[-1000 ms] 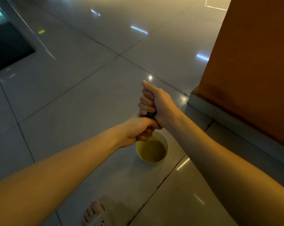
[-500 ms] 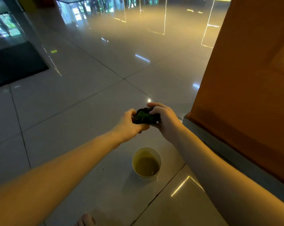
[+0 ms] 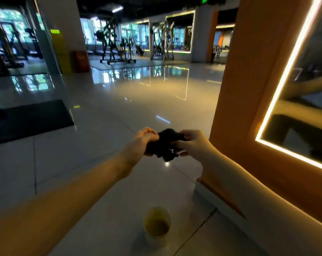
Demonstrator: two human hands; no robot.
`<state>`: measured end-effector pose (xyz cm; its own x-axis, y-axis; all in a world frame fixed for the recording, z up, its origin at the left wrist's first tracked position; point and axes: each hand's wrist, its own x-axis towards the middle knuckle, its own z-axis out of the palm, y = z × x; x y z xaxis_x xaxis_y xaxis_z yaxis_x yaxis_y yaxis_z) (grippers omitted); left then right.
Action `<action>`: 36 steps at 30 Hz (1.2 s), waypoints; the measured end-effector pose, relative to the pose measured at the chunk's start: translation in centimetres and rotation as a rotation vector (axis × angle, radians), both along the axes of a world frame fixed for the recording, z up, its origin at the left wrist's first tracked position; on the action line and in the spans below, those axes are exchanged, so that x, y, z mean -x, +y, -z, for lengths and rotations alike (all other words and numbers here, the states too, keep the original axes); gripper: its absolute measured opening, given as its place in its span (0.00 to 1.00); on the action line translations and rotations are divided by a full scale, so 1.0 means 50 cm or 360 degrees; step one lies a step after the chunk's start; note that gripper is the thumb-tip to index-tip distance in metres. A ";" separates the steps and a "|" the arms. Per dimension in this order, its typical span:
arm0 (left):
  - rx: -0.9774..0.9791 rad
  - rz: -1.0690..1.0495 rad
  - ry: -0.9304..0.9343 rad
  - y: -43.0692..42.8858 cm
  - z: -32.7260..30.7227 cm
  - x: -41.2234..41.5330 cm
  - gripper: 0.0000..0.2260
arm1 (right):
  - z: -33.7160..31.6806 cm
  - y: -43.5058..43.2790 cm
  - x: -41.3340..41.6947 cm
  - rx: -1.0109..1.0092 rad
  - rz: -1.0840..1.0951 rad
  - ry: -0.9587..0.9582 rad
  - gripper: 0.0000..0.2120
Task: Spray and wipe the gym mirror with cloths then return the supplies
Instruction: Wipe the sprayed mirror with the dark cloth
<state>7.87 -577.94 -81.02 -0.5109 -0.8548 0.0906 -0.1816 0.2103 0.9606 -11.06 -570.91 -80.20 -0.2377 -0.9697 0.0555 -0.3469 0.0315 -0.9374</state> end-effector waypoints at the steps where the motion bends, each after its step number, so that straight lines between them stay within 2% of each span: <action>1: -0.0021 -0.0016 0.0050 0.011 -0.024 0.004 0.04 | -0.028 0.023 0.008 0.0000 -0.0027 -0.0032 0.06; 3: -0.0017 -0.0029 0.0097 0.032 -0.072 0.013 0.06 | -0.085 0.071 0.026 -0.0032 -0.0094 -0.0129 0.07; 6: -0.0032 0.0098 0.0133 0.075 -0.132 0.033 0.12 | -0.163 0.144 0.058 -0.0059 -0.0139 -0.0115 0.08; 10: -0.0002 0.0537 0.0078 0.161 -0.220 0.069 0.21 | -0.237 0.251 0.108 0.0019 -0.0053 -0.0181 0.07; 12: 0.0020 0.0781 -0.0073 0.215 -0.260 0.096 0.18 | -0.265 0.306 0.128 0.0049 -0.0005 -0.0221 0.09; 15: 0.0064 0.1029 -0.0224 0.282 -0.300 0.160 0.15 | -0.299 0.376 0.154 0.0076 0.0087 -0.0114 0.08; 19: 0.0078 0.1096 -0.0096 0.336 -0.321 0.241 0.23 | -0.339 0.453 0.190 0.0102 0.0290 0.0019 0.12; 24: 0.0124 0.0983 0.0177 0.355 -0.315 0.315 0.16 | -0.374 0.555 0.232 0.0081 0.0335 0.0045 0.13; 31: 0.0028 0.1320 0.0326 0.417 -0.345 0.377 0.14 | -0.396 0.660 0.257 0.0169 0.0508 -0.0260 0.24; 34: 0.0039 0.1373 0.0369 0.447 -0.369 0.408 0.09 | -0.419 0.703 0.259 0.0293 0.0582 -0.0357 0.20; 36: 0.0128 0.1371 0.0355 0.461 -0.385 0.428 0.08 | -0.439 0.727 0.264 0.0349 0.0758 -0.0187 0.16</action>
<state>-13.52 -554.90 -61.75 -0.9362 -0.1694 0.3079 0.2600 0.2558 0.9311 -24.27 -534.55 -58.24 -0.6653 -0.7217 0.1911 -0.2343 -0.0412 -0.9713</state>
